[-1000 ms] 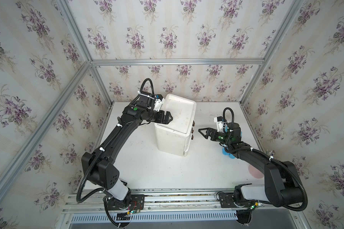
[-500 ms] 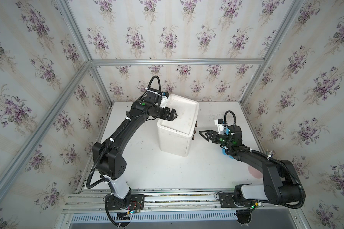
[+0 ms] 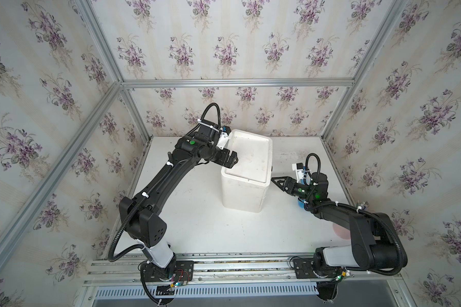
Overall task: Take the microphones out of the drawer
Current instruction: Adjust the storage box at the center of the board.
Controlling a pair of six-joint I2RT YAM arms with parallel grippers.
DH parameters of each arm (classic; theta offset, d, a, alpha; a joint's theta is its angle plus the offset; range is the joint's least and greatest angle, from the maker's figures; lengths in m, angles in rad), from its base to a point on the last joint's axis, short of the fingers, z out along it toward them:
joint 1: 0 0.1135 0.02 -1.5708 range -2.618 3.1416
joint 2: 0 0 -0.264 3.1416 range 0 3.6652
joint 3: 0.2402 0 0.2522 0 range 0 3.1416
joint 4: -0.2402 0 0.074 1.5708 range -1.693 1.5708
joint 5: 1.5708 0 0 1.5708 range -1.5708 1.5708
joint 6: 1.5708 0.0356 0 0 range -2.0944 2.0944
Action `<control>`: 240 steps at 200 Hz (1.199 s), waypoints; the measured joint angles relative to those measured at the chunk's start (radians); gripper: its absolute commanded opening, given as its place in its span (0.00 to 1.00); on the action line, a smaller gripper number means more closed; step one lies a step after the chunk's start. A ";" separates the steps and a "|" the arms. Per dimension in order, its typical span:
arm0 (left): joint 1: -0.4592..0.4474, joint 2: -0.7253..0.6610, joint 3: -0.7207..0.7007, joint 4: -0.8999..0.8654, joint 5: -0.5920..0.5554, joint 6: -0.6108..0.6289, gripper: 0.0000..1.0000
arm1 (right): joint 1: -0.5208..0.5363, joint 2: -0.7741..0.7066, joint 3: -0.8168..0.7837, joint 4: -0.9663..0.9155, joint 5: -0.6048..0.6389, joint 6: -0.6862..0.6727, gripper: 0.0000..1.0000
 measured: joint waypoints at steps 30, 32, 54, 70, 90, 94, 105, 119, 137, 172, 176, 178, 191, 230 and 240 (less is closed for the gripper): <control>0.015 -0.046 -0.005 -0.036 -0.044 0.001 0.99 | 0.064 -0.098 0.018 -0.123 0.024 -0.097 0.92; 0.016 -0.047 -0.004 -0.038 -0.050 0.001 0.99 | 0.068 -0.104 0.018 -0.133 0.027 -0.103 0.92; 0.027 -0.042 0.025 -0.055 -0.063 0.005 0.99 | 0.122 -0.150 0.014 -0.202 0.060 -0.140 0.93; 0.028 -0.027 0.056 -0.063 -0.062 0.008 0.99 | 0.186 -0.157 0.016 -0.224 0.081 -0.159 0.93; 0.032 -0.006 0.087 -0.068 -0.056 0.008 0.99 | 0.270 -0.135 0.026 -0.226 0.111 -0.161 0.93; 0.034 -0.003 0.090 -0.069 -0.055 0.008 0.99 | 0.282 -0.130 0.027 -0.223 0.116 -0.160 0.93; 0.034 0.000 0.093 -0.071 -0.052 0.008 0.99 | 0.306 -0.117 0.026 -0.209 0.121 -0.151 0.94; 0.033 -0.001 0.090 -0.079 -0.052 0.008 0.99 | 0.309 -0.110 0.021 -0.191 0.147 -0.139 0.95; 0.033 -0.003 0.076 -0.084 -0.052 0.007 0.99 | 0.282 -0.105 0.010 -0.180 0.164 -0.139 0.95; 0.033 -0.010 0.044 -0.091 -0.065 0.006 0.96 | 0.183 -0.075 -0.014 -0.153 0.167 -0.111 0.95; 0.033 -0.013 0.041 -0.091 -0.073 0.004 0.93 | 0.181 -0.074 -0.013 -0.150 0.165 -0.111 0.95; 0.033 -0.014 0.040 -0.091 -0.076 0.003 0.91 | 0.179 -0.074 -0.012 -0.147 0.164 -0.111 0.95; 0.033 -0.022 0.033 -0.092 -0.083 -0.001 0.76 | 0.169 -0.069 -0.004 -0.137 0.160 -0.111 0.95; 0.033 -0.044 0.019 -0.094 -0.097 0.004 0.61 | 0.153 -0.043 0.002 -0.135 0.157 -0.110 0.95; 0.033 -0.047 0.015 -0.095 -0.097 0.007 0.61 | 0.152 -0.038 0.002 -0.134 0.157 -0.110 0.95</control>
